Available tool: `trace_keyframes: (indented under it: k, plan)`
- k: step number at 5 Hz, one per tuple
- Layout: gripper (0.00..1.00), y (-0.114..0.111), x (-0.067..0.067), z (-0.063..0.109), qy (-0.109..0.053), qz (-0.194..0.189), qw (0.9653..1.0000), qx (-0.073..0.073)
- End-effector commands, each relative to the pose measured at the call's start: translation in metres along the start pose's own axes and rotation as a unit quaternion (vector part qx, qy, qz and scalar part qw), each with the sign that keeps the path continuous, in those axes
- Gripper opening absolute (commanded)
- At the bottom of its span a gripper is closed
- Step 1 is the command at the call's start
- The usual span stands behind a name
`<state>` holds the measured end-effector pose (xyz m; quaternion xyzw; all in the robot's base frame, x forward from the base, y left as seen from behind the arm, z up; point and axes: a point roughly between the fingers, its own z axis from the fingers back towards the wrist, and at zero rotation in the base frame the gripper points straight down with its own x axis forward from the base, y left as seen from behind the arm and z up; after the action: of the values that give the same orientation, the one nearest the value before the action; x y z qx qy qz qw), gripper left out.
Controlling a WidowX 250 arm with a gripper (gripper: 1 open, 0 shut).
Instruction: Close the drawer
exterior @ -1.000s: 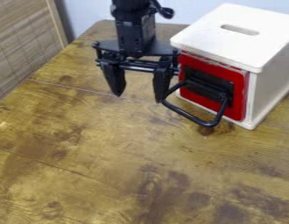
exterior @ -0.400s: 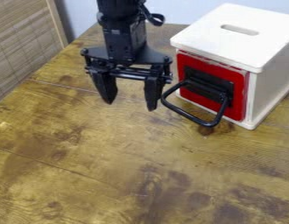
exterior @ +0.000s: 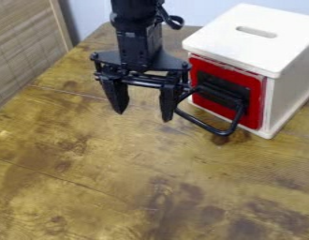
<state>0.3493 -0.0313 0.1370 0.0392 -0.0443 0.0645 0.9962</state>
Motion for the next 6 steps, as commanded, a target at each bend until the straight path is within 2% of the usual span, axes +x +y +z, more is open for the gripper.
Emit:
trace_keyframes:
  k: [1, 2, 4, 5, 6]
  plan:
    - [1.00, -0.007, 0.002, 0.029, -0.042, -0.007, 0.9991, -0.005]
    - [1.00, 0.001, 0.012, 0.026, -0.041, -0.003, 0.9991, -0.002]
    - [1.00, 0.018, 0.025, 0.010, -0.020, 0.010, 0.9997, 0.014]
    - [1.00, 0.022, 0.022, 0.019, -0.008, 0.019, 0.9997, 0.010]
    - [1.00, 0.021, 0.018, 0.023, -0.001, 0.016, 0.9999, 0.000]
